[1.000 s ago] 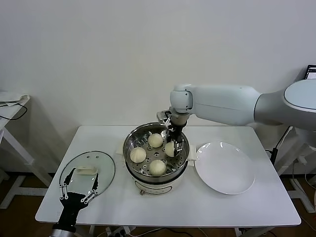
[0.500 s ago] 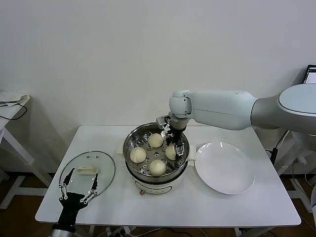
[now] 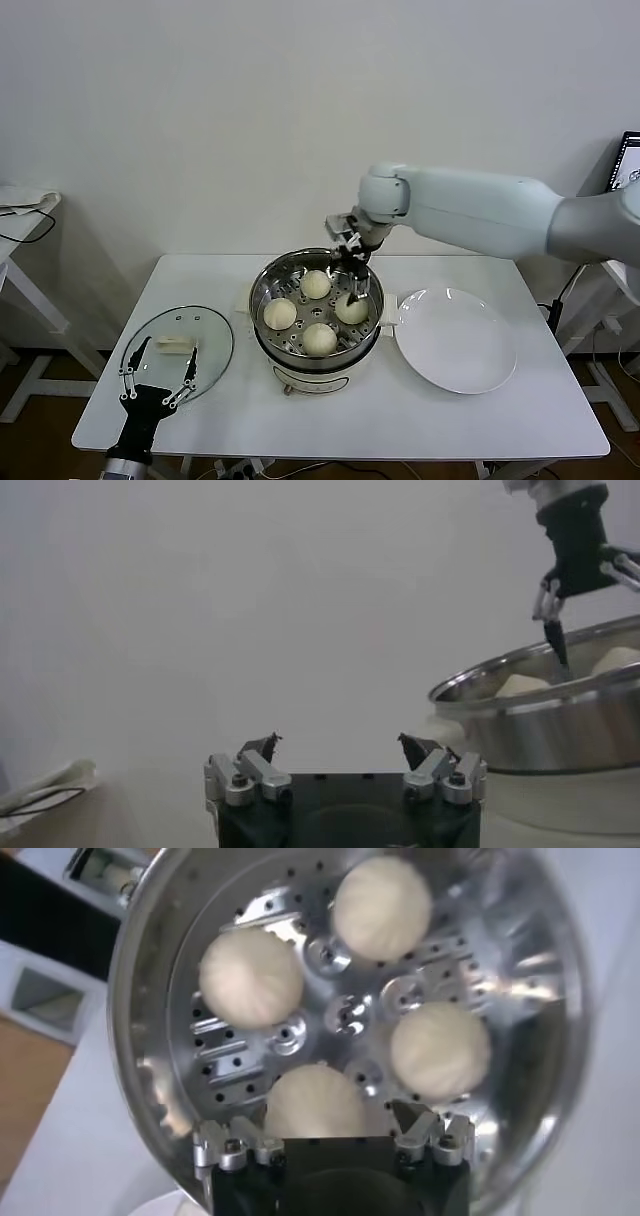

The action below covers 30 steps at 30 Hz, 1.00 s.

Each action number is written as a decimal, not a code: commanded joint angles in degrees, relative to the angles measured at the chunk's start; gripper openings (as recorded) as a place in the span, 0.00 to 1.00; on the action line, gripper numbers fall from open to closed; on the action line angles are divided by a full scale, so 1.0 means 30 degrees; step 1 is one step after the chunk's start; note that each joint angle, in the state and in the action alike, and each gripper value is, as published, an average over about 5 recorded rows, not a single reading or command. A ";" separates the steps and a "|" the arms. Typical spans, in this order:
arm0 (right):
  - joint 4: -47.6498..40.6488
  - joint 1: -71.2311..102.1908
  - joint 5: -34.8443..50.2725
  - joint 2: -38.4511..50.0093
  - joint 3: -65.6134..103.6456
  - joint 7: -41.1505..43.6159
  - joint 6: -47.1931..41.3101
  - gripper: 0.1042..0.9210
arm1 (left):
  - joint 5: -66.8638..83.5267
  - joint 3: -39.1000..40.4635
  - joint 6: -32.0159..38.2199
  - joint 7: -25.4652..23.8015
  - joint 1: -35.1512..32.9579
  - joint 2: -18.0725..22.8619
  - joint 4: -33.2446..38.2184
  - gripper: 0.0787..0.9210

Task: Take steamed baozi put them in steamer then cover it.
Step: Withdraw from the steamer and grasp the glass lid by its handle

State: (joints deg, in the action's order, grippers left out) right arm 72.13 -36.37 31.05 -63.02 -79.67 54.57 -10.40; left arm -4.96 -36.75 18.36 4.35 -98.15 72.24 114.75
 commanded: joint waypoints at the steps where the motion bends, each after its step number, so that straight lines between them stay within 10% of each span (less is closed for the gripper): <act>1: 0.3904 0.4118 0.1158 0.6554 0.5843 -2.0245 0.4685 0.88 | -0.2246 0.0020 -0.0533 0.0416 0.1030 -0.0163 -0.0270 0.88; 11: 0.5147 2.0019 0.1531 0.9655 2.1421 -2.4952 0.6253 0.88 | -0.5184 0.0233 -0.1334 0.2000 0.1910 -0.0198 -0.0766 0.88; 30: 0.4943 3.4988 -0.1583 0.1170 3.5366 -2.2212 1.0281 0.88 | -2.0069 -0.0646 -0.3123 0.3053 0.3959 -0.1325 -0.6550 0.88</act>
State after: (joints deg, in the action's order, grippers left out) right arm 84.61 43.47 29.28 -49.40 3.63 -9.07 15.34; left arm -35.39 -37.70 11.72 11.76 -89.41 70.37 105.68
